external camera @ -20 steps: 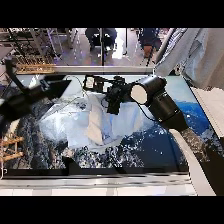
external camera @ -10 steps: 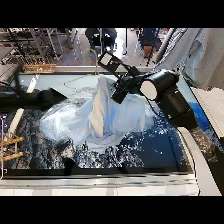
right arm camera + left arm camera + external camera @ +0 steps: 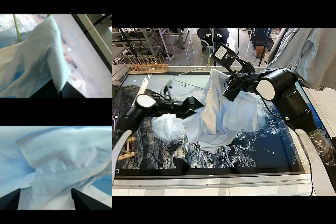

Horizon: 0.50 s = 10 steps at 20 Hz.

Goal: Fold the clothes and pants, and hang the long-sleeved shirts on hangers.

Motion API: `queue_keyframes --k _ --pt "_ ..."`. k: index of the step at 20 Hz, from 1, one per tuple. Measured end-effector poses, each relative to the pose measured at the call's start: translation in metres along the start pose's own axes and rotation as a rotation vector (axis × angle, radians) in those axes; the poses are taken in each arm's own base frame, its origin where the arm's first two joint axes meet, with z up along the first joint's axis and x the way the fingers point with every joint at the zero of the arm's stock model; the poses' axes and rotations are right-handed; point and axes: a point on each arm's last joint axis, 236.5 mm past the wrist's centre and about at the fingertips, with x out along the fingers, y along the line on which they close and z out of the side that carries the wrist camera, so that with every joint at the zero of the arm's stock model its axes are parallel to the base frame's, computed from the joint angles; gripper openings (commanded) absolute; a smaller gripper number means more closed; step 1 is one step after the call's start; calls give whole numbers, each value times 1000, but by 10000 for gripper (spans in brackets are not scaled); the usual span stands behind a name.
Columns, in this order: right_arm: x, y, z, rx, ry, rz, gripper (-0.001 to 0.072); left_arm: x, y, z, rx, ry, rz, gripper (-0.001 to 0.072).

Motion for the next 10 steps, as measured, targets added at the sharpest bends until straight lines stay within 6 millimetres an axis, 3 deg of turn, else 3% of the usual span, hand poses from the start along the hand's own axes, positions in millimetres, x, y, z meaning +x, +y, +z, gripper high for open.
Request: queue_keyframes --k 5,10 --pt "-1 1 1 -6 -2 2 19 25 -8 -12 13 46 -57 690" --pt "-1 0 -1 -9 4 1 19 17 -11 -7 23 34 -78 690"
